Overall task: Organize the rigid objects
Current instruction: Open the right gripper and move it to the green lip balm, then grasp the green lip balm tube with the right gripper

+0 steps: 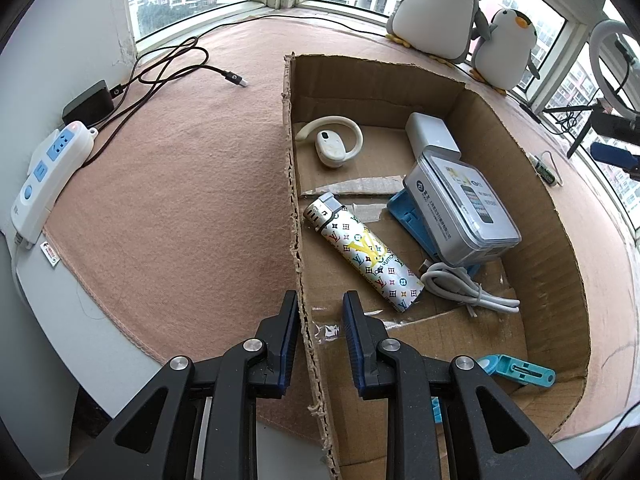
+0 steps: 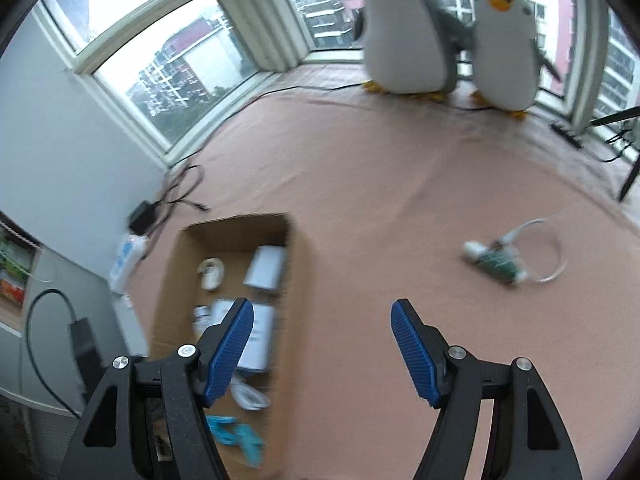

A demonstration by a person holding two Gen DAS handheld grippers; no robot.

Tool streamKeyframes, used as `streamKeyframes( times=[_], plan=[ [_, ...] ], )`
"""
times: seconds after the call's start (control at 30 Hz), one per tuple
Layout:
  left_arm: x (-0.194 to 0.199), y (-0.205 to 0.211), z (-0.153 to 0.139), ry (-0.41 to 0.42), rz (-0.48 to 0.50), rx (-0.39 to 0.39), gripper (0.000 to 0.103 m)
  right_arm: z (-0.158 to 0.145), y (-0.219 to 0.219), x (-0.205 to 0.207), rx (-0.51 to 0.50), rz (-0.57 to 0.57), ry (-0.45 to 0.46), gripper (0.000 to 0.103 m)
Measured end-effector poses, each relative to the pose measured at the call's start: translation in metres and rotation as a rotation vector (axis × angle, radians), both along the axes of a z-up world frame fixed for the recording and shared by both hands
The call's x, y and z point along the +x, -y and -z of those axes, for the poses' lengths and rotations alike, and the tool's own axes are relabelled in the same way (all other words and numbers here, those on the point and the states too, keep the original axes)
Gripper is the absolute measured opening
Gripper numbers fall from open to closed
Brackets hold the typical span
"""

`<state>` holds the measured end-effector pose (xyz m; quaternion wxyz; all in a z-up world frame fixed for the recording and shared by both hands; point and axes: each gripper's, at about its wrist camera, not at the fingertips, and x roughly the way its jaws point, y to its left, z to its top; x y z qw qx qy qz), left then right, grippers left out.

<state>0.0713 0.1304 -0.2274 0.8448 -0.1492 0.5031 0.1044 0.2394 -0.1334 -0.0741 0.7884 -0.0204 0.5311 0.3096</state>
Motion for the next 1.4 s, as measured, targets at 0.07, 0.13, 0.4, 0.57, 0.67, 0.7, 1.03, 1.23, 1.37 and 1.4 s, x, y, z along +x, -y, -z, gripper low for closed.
streamKeyframes(
  times=[0.07, 0.13, 0.4, 0.57, 0.67, 0.7, 1.03, 1.23, 1.37, 1.4],
  plan=[
    [0.0, 0.0, 0.0, 0.0, 0.002, 0.002, 0.024, 0.004, 0.011, 0.009, -0.024, 0.008, 0.007, 0.068],
    [0.0, 0.001, 0.0, -0.002, 0.001, 0.002, 0.024, 0.009, 0.017, 0.019, -0.057, 0.004, 0.012, 0.068],
    [0.001, 0.002, 0.0, -0.004, 0.0, 0.004, 0.024, 0.042, 0.041, 0.068, -0.118, 0.029, -0.045, 0.067],
    [0.001, 0.002, 0.0, -0.003, 0.001, 0.002, 0.024, 0.06, 0.039, 0.082, -0.147, 0.022, -0.056, 0.067],
    [0.001, 0.002, 0.0, -0.004, 0.001, 0.004, 0.024, 0.068, 0.039, 0.091, -0.142, 0.029, -0.074, 0.062],
    [0.001, 0.001, -0.001, -0.004, 0.001, 0.004, 0.024, 0.07, 0.038, 0.093, -0.142, 0.03, -0.079, 0.061],
    [0.001, 0.002, -0.001, -0.004, 0.001, 0.004, 0.024, 0.086, 0.035, 0.104, -0.152, 0.025, -0.104, 0.056],
    [0.001, 0.002, -0.001, -0.004, 0.001, 0.004, 0.025, 0.098, 0.033, 0.106, -0.183, 0.025, -0.137, 0.055],
    [0.001, 0.002, -0.001, -0.004, 0.001, 0.004, 0.025, 0.104, 0.031, 0.101, -0.203, 0.011, -0.15, 0.044],
    [0.001, 0.002, -0.001, -0.004, 0.001, 0.004, 0.025, 0.104, 0.03, 0.1, -0.207, 0.008, -0.146, 0.044]
  ],
)
